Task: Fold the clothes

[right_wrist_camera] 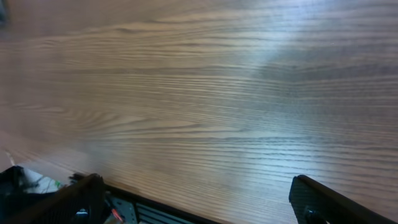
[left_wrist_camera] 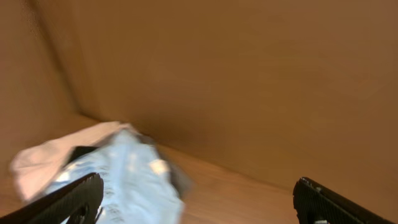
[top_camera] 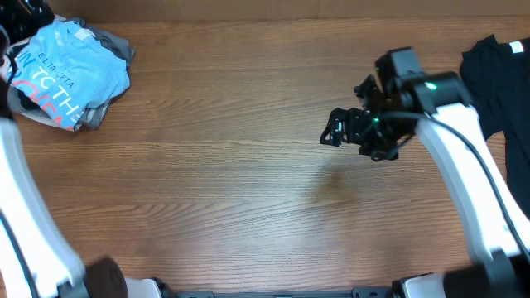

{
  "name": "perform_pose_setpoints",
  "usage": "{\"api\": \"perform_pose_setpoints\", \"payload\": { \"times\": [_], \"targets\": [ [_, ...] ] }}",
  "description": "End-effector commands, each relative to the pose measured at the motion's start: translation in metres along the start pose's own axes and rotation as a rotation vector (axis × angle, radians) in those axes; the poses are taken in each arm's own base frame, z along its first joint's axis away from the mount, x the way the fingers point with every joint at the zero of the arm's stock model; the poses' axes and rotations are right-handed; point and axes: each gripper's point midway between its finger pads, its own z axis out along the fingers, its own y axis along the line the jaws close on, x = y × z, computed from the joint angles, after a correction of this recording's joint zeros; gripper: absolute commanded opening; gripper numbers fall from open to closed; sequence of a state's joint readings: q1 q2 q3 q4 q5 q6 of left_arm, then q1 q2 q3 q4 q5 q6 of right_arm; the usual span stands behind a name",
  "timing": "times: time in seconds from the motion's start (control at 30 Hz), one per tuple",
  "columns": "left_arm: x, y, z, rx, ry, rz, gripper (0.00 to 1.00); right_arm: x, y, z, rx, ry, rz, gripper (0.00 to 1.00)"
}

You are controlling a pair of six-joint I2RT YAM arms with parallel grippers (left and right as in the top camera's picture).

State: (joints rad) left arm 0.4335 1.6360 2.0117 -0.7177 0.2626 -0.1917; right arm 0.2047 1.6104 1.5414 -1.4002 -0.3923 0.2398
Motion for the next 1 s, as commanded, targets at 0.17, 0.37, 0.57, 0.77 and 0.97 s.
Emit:
{"api": "perform_pose_setpoints", "payload": {
  "times": [0.17,0.37,0.57,0.77,0.97],
  "targets": [
    [0.02,-0.088,-0.148,0.308,0.088,-0.081,1.0,0.062,0.021,-0.114,-0.005,-0.372,-0.135,1.0],
    [0.054,-0.103,-0.203,0.333,0.165,-0.066,1.0,0.116,0.014,-0.167,-0.039,-0.591,-0.167,1.0],
    [0.091,-0.115,-0.254,0.361,0.216,0.006,1.0,0.168,0.0,-0.2,-0.07,-0.778,-0.206,1.0],
    [0.135,-0.13,-0.312,0.419,0.217,0.067,1.0,0.198,-0.006,-0.211,-0.122,-0.859,-0.193,1.0],
    [0.181,-0.141,-0.372,0.46,0.101,0.189,1.0,0.198,-0.019,-0.215,-0.078,-0.897,-0.144,1.0]
  ]
}}
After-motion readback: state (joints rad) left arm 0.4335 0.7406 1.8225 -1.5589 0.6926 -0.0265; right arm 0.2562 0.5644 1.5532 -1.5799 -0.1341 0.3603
